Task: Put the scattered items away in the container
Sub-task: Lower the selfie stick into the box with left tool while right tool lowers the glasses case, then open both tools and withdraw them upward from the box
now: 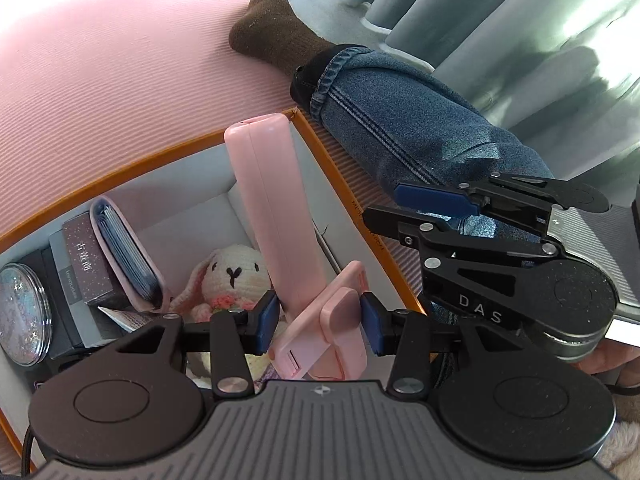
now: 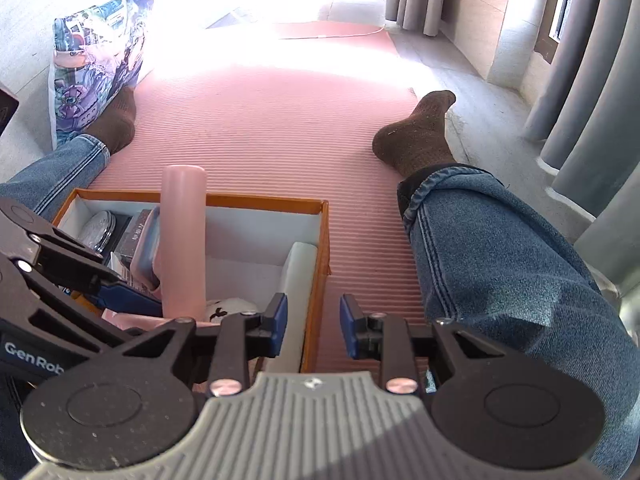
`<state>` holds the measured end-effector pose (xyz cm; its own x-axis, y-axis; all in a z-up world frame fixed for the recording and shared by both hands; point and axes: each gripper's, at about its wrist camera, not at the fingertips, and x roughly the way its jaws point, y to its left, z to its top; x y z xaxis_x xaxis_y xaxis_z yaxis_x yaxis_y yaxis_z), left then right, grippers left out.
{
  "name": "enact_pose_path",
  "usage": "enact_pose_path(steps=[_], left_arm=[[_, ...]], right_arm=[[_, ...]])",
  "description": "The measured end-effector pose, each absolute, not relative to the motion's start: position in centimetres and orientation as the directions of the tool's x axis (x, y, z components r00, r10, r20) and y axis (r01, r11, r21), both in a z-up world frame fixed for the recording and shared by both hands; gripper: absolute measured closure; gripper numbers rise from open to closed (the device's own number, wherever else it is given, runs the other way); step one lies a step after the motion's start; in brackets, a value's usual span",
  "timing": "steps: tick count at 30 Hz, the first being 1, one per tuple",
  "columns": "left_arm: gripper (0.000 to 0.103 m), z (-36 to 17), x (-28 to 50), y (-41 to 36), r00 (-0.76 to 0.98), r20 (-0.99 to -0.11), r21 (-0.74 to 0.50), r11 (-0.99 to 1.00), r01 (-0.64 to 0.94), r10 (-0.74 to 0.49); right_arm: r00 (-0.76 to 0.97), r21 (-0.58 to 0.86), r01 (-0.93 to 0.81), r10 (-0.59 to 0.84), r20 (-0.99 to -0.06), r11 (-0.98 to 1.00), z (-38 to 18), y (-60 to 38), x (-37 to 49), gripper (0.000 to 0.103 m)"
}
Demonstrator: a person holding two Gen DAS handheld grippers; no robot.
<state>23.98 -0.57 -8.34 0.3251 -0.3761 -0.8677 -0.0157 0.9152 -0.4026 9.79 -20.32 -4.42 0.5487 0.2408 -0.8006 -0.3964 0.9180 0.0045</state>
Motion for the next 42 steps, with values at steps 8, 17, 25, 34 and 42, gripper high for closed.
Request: enact_pose_path(steps=[8, 17, 25, 34, 42], left_arm=[[0.052, -10.9, 26.0, -0.9, 0.253, -0.895, -0.394, 0.917, -0.065, -0.367], [0.05, -12.6, 26.7, -0.9, 0.233, -0.901, -0.4, 0.908, -0.125, -0.365], [0.044, -12.0, 26.3, 0.0, 0.289, -0.896, -0.392, 0.907, -0.153, -0.338], [0.043, -8.6, 24.4, 0.3, 0.399, -0.88, -0.337, 0.931, -0.138, -0.259], [0.04, -5.0, 21.6, 0.7, 0.484, -0.87, -0.219, 0.953, -0.208, -0.094]], right_arm=[[0.587, -0.058, -0.368, 0.183, -0.789, 0.928, -5.2, -21.1, 9.7, 0.067], [0.578, -0.013, -0.338, 0.197, -0.792, 0.941, -5.8, -21.8, 10.2, 0.065], [0.565, -0.006, -0.326, 0.19, -0.803, 0.945, -6.3, -21.8, 10.5, 0.059], [0.581, 0.009, -0.316, 0.201, -0.789, 0.949, -5.5, -21.6, 10.0, 0.042], [0.586, 0.062, -0.325, 0.252, -0.77, 0.944, -3.9, -20.4, 8.9, 0.034]])
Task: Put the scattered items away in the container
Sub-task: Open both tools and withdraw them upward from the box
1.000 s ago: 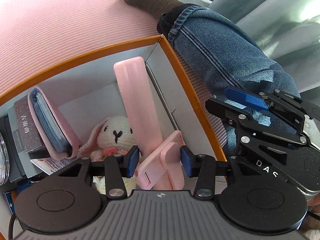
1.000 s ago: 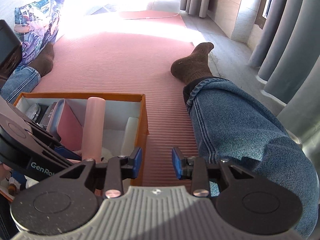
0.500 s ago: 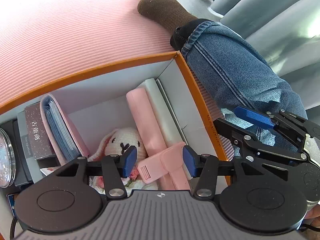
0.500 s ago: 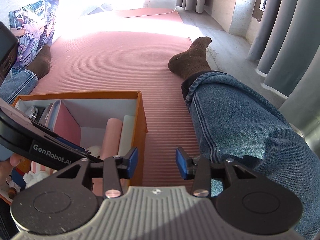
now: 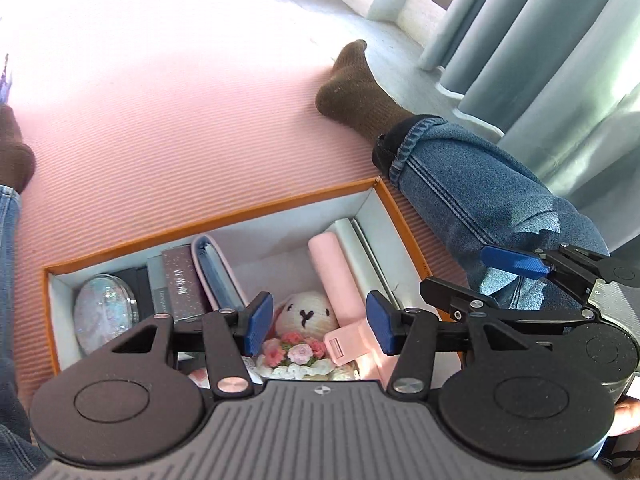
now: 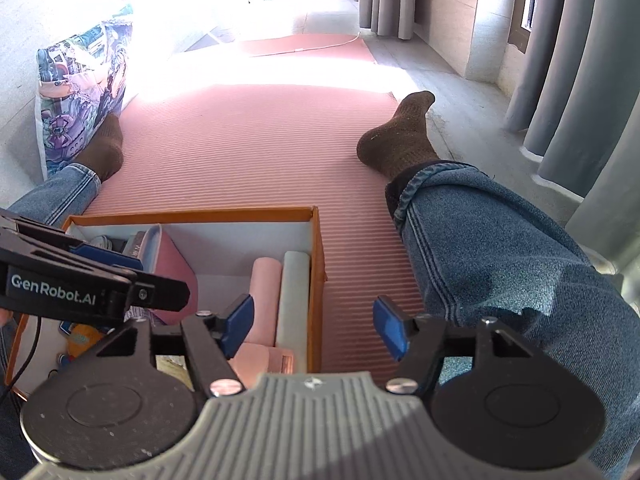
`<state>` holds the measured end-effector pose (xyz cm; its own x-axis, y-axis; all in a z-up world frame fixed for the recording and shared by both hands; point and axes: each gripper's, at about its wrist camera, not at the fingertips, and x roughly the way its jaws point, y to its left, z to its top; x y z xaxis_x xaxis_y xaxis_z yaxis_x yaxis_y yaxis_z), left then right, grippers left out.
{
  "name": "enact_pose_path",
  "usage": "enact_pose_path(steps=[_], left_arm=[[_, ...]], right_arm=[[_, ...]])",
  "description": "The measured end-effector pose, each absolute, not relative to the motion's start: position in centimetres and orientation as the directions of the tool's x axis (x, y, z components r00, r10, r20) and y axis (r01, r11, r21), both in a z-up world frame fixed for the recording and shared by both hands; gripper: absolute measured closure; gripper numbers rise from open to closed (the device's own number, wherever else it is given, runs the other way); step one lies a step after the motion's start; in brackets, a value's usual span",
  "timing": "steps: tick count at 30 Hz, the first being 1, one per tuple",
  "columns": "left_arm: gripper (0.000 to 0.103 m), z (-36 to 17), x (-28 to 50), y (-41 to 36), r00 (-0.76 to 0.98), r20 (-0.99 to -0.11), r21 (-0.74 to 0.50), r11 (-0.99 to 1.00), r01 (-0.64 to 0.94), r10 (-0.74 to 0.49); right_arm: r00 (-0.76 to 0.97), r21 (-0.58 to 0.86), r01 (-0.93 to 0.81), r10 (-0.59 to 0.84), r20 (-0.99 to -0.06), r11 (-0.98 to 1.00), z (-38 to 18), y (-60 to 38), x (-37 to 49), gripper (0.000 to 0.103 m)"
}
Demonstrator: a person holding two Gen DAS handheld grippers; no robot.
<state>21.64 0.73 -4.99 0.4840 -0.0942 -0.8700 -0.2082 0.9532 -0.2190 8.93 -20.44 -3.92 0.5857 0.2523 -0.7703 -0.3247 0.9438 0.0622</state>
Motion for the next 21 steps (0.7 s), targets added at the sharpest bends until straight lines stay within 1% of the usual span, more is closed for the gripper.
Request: enact_pose_path(steps=[6, 11, 15, 21], left_arm=[[0.037, -2.6, 19.3, 1.2, 0.528, -0.849, -0.162, 0.949, -0.269, 0.005], [0.036, -1.1, 17.0, 1.3, 0.546, -0.835, -0.124, 0.941, -0.316, 0.073], [0.036, -0.2, 15.3, 1.1, 0.554, -0.822, -0.087, 0.935, -0.345, 0.128], [0.035, 0.5, 12.9, 1.1, 0.548, -0.82, -0.078, 0.917, -0.392, 0.165]], right_arm=[[0.605, 0.095, -0.328, 0.286, -0.743, 0.94, -2.1, -19.5, 7.7, 0.031], [0.654, 0.069, -0.339, 0.288, -0.7, 0.938, 0.0, -18.3, 6.1, 0.027], [0.675, 0.061, -0.354, 0.3, -0.674, 0.933, 1.6, -17.4, 5.0, 0.026], [0.651, 0.072, -0.354, 0.301, -0.697, 0.932, 2.5, -16.4, 3.9, 0.025]])
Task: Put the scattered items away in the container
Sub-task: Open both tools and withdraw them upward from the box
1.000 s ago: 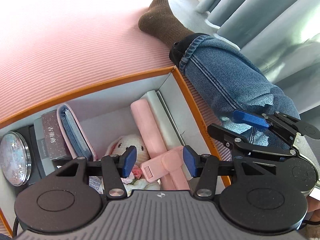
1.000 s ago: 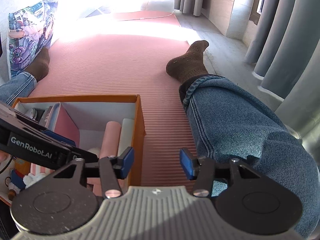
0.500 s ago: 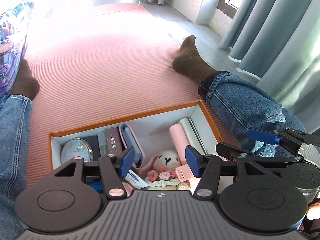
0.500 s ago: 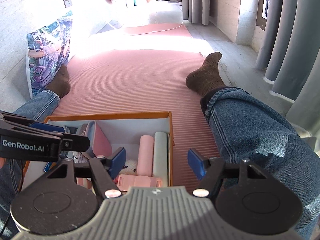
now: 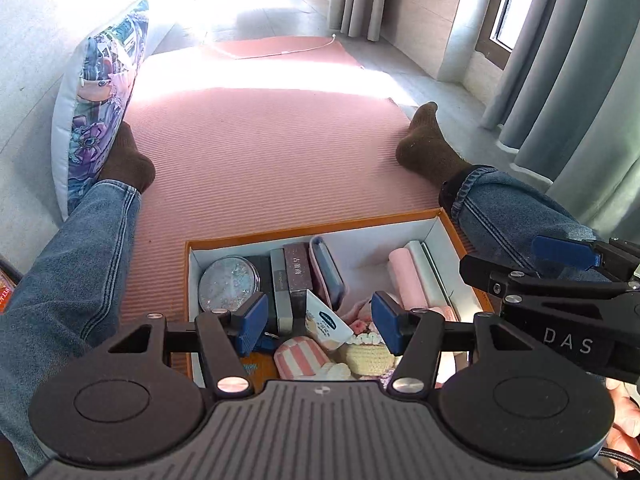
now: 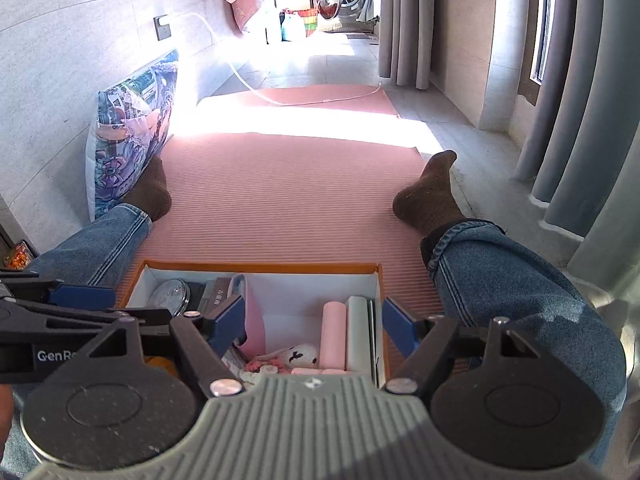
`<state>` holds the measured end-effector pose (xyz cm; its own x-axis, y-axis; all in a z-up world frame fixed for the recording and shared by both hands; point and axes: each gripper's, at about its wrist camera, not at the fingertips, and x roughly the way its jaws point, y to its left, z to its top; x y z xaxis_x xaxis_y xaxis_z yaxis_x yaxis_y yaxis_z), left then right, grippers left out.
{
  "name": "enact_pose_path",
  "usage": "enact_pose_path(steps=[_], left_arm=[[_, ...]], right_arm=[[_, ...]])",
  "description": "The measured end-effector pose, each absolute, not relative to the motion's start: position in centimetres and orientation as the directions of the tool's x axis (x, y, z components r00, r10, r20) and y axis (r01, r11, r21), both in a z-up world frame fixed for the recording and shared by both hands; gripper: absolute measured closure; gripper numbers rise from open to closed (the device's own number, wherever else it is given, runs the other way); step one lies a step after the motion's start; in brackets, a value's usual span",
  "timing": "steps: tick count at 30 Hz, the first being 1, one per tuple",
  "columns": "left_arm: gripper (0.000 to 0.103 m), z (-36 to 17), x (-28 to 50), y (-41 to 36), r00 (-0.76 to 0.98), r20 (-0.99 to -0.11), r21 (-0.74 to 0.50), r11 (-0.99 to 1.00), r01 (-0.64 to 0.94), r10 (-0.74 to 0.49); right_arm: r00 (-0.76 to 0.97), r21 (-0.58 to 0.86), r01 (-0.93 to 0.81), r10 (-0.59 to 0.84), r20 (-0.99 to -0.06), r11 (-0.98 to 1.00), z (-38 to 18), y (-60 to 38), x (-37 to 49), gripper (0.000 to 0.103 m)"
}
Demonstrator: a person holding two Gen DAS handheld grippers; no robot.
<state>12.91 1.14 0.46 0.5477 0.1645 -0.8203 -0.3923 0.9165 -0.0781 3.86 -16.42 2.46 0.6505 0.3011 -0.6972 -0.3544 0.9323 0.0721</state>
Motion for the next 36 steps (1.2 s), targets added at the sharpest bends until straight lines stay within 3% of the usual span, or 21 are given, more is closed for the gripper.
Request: enact_pose_path(steps=[5, 21, 36], left_arm=[[0.031, -0.2, 11.2, 0.8, 0.516, -0.839, -0.085, 0.897, -0.433, 0.17], [0.031, -4.8, 8.7, 0.4, 0.402, -0.907, -0.115, 0.844, -0.524, 0.126], [0.031, -5.0, 8.8, 0.4, 0.412, -0.906, -0.14, 0.848, -0.511, 0.099]], right_arm=[[0.616, 0.075, -0.333, 0.278, -0.737, 0.94, 1.7, -16.1, 2.7, 0.025], [0.491, 0.015, -0.354, 0.2, -0.848, 0.935, -2.8, -15.2, 1.0, 0.025], [0.462, 0.006, -0.341, 0.173, -0.87, 0.94, -3.7, -15.1, 1.2, 0.026]])
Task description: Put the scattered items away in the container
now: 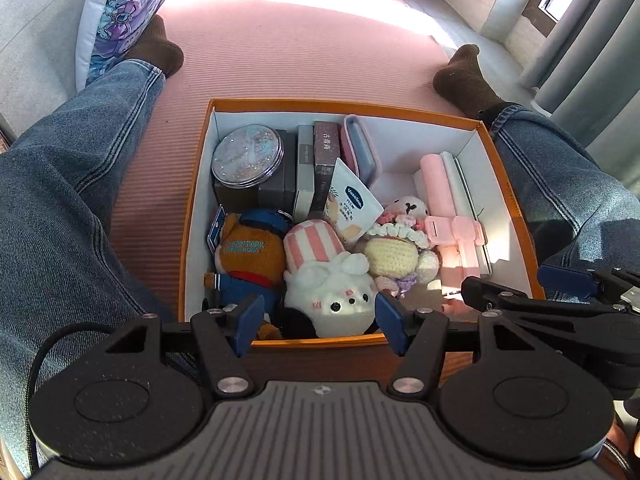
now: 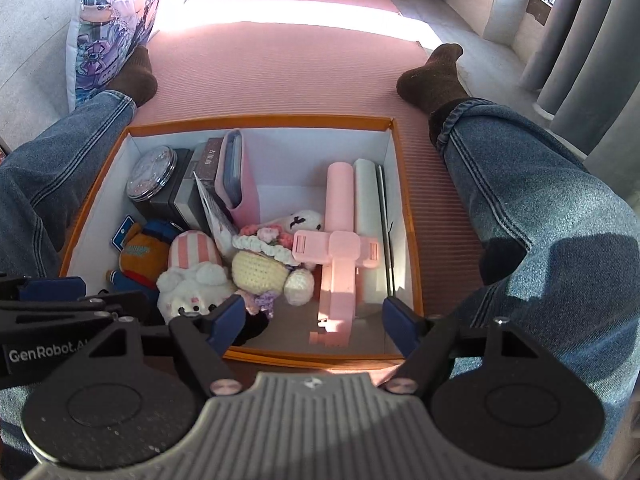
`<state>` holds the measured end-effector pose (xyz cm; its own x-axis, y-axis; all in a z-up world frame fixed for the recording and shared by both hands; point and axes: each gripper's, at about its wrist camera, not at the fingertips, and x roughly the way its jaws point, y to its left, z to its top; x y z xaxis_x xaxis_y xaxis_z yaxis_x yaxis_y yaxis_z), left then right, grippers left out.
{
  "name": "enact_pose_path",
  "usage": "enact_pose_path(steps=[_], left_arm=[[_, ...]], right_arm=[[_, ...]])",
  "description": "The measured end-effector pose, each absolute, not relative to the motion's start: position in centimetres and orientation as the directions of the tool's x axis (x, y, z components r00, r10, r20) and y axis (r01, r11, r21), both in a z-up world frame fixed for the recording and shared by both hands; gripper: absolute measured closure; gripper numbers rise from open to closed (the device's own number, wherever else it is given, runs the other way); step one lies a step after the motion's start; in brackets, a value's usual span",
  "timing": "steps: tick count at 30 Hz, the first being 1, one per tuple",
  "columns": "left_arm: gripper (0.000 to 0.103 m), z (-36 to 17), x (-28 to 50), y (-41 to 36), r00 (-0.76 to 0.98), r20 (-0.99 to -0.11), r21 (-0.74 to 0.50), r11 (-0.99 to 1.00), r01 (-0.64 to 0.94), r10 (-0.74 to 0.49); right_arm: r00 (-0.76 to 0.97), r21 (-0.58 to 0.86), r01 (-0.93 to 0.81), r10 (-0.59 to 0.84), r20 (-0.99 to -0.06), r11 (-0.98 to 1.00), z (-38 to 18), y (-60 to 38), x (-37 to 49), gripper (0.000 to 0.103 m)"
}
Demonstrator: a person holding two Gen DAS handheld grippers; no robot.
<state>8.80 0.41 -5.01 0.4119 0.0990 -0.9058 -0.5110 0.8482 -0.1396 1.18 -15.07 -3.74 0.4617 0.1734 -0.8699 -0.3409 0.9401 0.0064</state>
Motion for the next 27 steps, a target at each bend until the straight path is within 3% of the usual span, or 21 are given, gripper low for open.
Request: enact_pose_path(steps=[27], left_arm=[[0.031, -4.93, 8.75, 0.18, 0.411, -0.906, -0.131, 0.853, -0.505, 0.105]], right_arm=[[0.465, 0.004, -0.339, 0.171, -0.869, 0.941, -3.62, -15.14, 1.06, 0.026]])
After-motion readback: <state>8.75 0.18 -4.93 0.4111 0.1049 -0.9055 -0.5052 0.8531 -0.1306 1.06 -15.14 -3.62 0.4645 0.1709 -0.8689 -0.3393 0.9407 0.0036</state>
